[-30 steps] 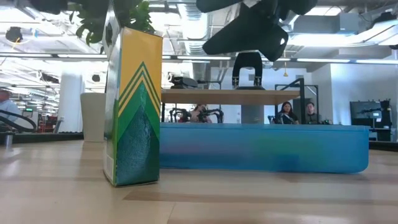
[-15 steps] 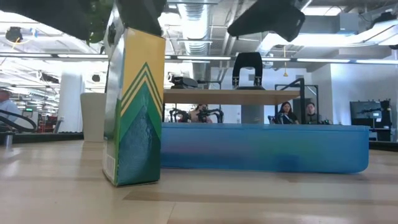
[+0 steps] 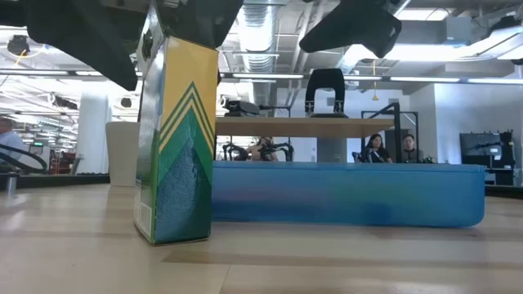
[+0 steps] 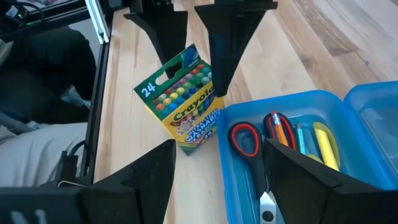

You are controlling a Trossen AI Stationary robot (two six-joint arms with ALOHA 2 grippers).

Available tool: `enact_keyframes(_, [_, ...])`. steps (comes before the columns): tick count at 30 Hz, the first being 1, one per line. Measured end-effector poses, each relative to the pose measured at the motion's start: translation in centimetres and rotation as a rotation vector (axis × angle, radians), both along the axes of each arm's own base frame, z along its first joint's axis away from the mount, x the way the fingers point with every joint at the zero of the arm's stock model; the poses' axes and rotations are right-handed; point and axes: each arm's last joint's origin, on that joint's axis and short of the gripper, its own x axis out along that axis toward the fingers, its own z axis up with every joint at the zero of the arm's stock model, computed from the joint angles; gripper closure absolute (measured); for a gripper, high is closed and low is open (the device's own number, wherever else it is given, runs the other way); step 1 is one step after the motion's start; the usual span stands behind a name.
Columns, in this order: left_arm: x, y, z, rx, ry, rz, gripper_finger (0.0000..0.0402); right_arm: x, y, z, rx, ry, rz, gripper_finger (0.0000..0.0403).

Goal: Pack school essentials
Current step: Put the box of crayons into the supply box

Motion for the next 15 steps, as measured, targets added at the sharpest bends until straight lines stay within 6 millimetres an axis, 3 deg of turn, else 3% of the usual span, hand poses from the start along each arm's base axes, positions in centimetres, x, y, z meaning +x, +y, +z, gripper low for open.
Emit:
enact_keyframes(6, [0.2, 0.3, -0.2, -0.03, 0.022, -0.023, 0.015, 0.0, 0.0, 0.0, -0.01, 0.0, 0.007, 0.0143])
enact_keyframes(15, [0.5, 0.3, -2.4, -0.024, 0.123, -0.045, 0.0244, 0.0, 0.0, 0.0, -0.01, 0.001, 0.007, 0.0143])
